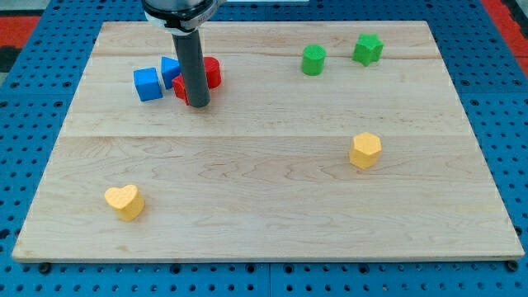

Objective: Move the arm towards the red circle

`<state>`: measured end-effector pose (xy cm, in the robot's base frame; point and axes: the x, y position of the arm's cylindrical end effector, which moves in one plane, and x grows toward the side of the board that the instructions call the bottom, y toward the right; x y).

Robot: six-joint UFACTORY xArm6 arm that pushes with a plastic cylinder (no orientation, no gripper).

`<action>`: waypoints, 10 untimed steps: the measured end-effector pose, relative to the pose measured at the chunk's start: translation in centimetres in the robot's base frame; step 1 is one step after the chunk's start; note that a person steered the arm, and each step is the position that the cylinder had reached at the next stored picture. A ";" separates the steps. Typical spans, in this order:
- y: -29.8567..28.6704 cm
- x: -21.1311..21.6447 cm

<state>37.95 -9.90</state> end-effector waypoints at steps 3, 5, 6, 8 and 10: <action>9.0 -0.4; 9.0 -1.2; 9.0 -1.3; 9.0 -2.2; 8.3 -3.0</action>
<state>34.93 -1.57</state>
